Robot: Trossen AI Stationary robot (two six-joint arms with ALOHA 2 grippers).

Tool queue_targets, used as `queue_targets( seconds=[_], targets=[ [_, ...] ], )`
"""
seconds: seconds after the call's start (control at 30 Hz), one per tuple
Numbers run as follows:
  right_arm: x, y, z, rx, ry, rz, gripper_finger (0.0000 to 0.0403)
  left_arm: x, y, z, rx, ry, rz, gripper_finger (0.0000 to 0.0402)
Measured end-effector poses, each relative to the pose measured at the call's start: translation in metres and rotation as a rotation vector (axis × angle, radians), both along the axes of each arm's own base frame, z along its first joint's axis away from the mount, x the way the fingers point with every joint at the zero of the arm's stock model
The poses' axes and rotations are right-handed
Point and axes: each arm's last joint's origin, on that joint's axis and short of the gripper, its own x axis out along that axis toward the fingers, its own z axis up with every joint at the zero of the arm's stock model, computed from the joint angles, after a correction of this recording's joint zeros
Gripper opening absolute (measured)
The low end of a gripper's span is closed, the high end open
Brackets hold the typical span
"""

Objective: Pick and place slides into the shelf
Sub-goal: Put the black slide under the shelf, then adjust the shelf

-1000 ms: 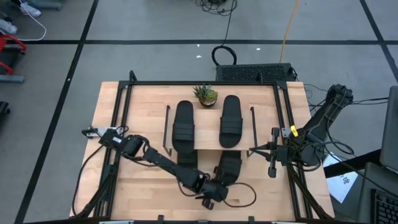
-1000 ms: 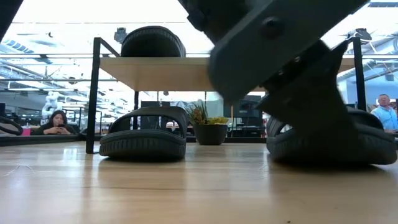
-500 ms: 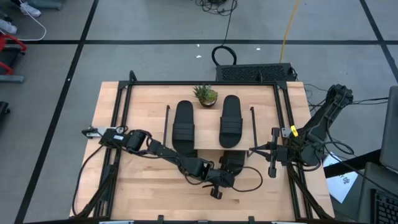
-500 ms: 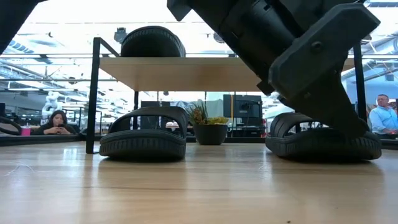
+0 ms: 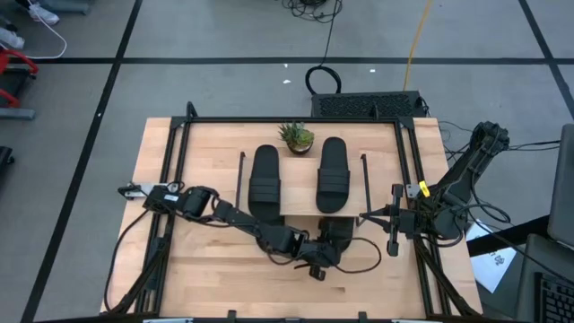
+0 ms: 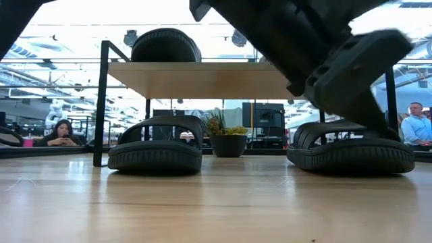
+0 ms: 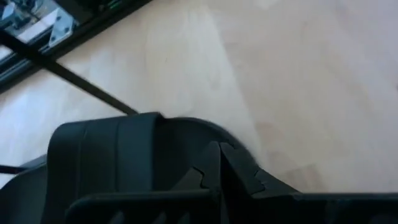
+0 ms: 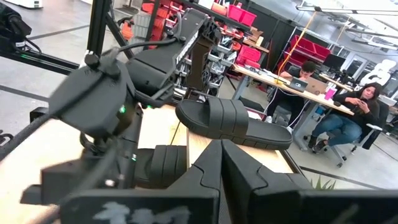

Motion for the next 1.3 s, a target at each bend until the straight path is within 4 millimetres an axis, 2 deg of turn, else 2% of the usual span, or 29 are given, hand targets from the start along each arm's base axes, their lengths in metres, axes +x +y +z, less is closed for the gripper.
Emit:
queue_targets(
  seconds=[0.1,0.33,0.57,0.67,0.77,0.9,1.03,1.17,1.3],
  targets=[
    [0.000,0.000,0.000,0.000,0.000,0.000,0.0000,0.000,0.001,0.000,0.005,0.005,-0.002,0.0000],
    [0.000,0.000,0.000,-0.001,0.000,0.000,0.0000,0.005,0.021,0.000,0.008,0.002,0.082,0.0000],
    [0.000,0.000,0.000,-0.001,0.000,0.001,0.0000,0.008,0.031,0.000,0.000,-0.003,0.120,0.0000],
    [0.000,0.000,0.000,0.000,0.000,0.001,0.0000,0.006,0.023,-0.001,-0.011,0.011,0.054,0.0000],
    [0.000,0.000,0.000,-0.008,0.001,0.002,0.0000,-0.002,-0.001,0.003,-0.010,0.023,-0.067,0.0000],
    [-0.001,0.001,0.000,-0.026,0.003,0.008,0.0000,-0.028,-0.042,0.024,0.114,0.050,-0.202,0.0000],
    [-0.002,0.002,0.000,-0.060,0.007,0.021,0.0000,-0.065,-0.067,0.058,0.285,0.093,-0.154,0.0000],
    [-0.003,0.000,0.002,-0.061,0.000,0.019,0.0000,-0.103,-0.065,0.097,0.357,0.140,-0.038,0.0000],
    [-0.012,-0.011,0.010,-0.044,-0.023,0.015,0.0000,-0.141,-0.044,0.123,0.408,0.104,0.098,0.0000]
  ],
)
